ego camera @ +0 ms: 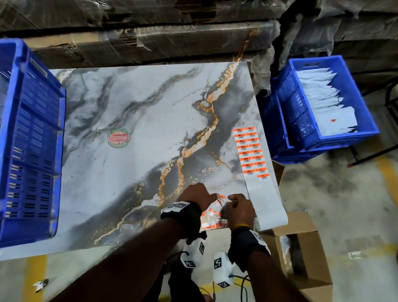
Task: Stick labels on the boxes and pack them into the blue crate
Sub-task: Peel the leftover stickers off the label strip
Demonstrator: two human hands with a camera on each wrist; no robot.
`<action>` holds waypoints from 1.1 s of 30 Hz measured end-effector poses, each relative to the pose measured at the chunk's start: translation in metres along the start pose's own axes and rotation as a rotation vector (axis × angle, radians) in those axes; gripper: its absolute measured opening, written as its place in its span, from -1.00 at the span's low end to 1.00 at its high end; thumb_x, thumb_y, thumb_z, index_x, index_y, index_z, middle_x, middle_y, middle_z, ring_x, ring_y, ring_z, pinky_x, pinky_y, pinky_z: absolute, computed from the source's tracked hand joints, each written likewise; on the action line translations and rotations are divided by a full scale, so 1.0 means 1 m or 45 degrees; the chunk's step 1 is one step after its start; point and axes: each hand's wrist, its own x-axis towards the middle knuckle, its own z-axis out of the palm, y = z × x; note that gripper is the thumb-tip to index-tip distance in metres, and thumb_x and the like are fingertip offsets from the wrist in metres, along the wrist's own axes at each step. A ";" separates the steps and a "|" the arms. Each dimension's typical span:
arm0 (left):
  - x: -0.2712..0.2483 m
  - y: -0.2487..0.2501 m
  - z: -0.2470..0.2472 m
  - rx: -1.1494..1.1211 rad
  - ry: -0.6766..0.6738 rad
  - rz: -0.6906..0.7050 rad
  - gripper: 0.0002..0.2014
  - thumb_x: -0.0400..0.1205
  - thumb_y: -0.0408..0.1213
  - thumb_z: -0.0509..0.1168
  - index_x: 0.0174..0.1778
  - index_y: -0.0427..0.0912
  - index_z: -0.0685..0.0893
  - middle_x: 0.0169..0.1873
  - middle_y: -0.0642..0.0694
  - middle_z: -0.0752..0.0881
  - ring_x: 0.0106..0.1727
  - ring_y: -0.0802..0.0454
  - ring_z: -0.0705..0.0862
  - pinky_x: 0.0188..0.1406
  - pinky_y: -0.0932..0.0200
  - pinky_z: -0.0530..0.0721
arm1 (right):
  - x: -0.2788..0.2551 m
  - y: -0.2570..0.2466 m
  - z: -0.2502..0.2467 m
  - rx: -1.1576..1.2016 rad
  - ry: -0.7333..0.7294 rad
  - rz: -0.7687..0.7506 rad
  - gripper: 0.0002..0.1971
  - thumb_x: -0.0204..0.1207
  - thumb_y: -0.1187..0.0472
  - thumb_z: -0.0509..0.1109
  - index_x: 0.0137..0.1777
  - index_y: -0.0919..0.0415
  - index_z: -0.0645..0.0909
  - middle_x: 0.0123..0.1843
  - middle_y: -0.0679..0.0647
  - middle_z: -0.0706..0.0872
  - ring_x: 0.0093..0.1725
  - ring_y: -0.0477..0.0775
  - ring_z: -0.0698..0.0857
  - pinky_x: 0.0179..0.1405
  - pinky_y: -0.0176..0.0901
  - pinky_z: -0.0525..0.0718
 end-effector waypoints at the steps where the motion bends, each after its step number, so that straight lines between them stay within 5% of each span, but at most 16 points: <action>1: 0.004 0.003 0.002 -0.017 -0.017 -0.020 -0.50 0.59 0.15 0.34 -0.08 -0.33 0.71 -0.10 -0.27 0.78 -0.04 -0.23 0.74 -0.21 0.09 0.58 | 0.000 0.001 0.001 -0.013 -0.038 -0.028 -0.80 0.52 0.32 0.40 0.12 0.18 0.70 0.11 0.23 0.73 0.11 0.22 0.71 0.05 -0.21 0.56; 6: 0.009 0.012 0.004 -0.114 -0.023 0.029 -0.82 0.55 -0.23 0.34 -0.20 -0.28 0.74 -0.07 -0.28 0.81 -0.01 -0.23 0.75 -0.22 0.15 0.55 | -0.001 0.003 0.005 -0.056 -0.108 -0.049 -0.71 0.36 0.23 0.59 0.08 0.17 0.69 0.04 0.24 0.70 0.03 0.23 0.73 0.08 0.03 0.71; 11: 0.000 -0.004 -0.012 -0.420 0.179 -0.011 -0.88 0.59 -0.20 0.35 -0.14 -0.18 0.69 -0.12 -0.12 0.75 -0.08 -0.11 0.68 -0.18 0.17 0.53 | -0.004 -0.002 0.007 -0.095 -0.109 -0.105 -0.73 0.37 0.19 0.57 0.04 0.20 0.67 0.10 0.22 0.63 0.02 0.22 0.68 0.10 -0.05 0.66; 17: -0.007 -0.042 -0.025 -0.426 0.125 -0.004 -0.90 0.58 -0.19 0.38 -0.21 -0.12 0.70 -0.43 0.03 0.66 -0.42 0.05 0.60 -0.53 0.32 0.45 | -0.004 -0.012 0.006 -0.212 -0.110 -0.127 -0.83 0.54 0.21 0.32 -0.04 0.26 0.71 0.07 0.25 0.64 0.03 0.28 0.67 0.05 -0.05 0.64; 22: -0.011 -0.058 -0.019 -0.350 0.021 0.035 -0.91 0.57 -0.19 0.40 -0.18 -0.13 0.71 -0.34 -0.05 0.73 -0.34 -0.06 0.73 -0.69 0.36 0.43 | -0.004 -0.007 0.002 -0.056 -0.074 -0.110 -0.81 0.51 0.25 0.35 -0.19 0.32 0.76 -0.10 0.25 0.77 -0.08 0.22 0.71 -0.23 -0.25 0.46; 25: -0.012 -0.059 -0.016 -0.285 0.013 0.054 -0.90 0.58 -0.19 0.40 -0.12 -0.13 0.73 -0.24 -0.07 0.77 -0.37 0.04 0.69 -0.59 0.35 0.48 | -0.007 -0.008 -0.004 0.031 -0.048 -0.136 -0.85 0.54 0.27 0.38 -0.08 0.33 0.74 -0.05 0.23 0.77 -0.01 0.20 0.70 -0.13 -0.24 0.50; 29: -0.010 -0.056 -0.014 -0.141 0.103 0.057 -0.95 0.57 -0.18 0.35 -0.20 -0.01 0.67 -0.03 -0.04 0.78 -0.06 -0.03 0.72 -0.07 0.17 0.66 | -0.010 -0.008 -0.008 0.202 -0.032 -0.106 -0.91 0.57 0.26 0.39 -0.02 0.25 0.71 -0.07 0.14 0.75 -0.05 0.11 0.65 -0.10 -0.27 0.47; 33: -0.010 -0.053 -0.014 -0.023 0.218 0.066 -0.93 0.57 -0.16 0.29 -0.14 0.00 0.68 -0.07 -0.05 0.78 -0.03 -0.08 0.74 -0.04 0.07 0.73 | -0.017 -0.018 -0.004 0.226 -0.160 -0.104 -0.93 0.51 0.22 0.45 -0.07 0.20 0.72 -0.16 0.02 0.73 -0.12 0.05 0.66 -0.24 -0.37 0.49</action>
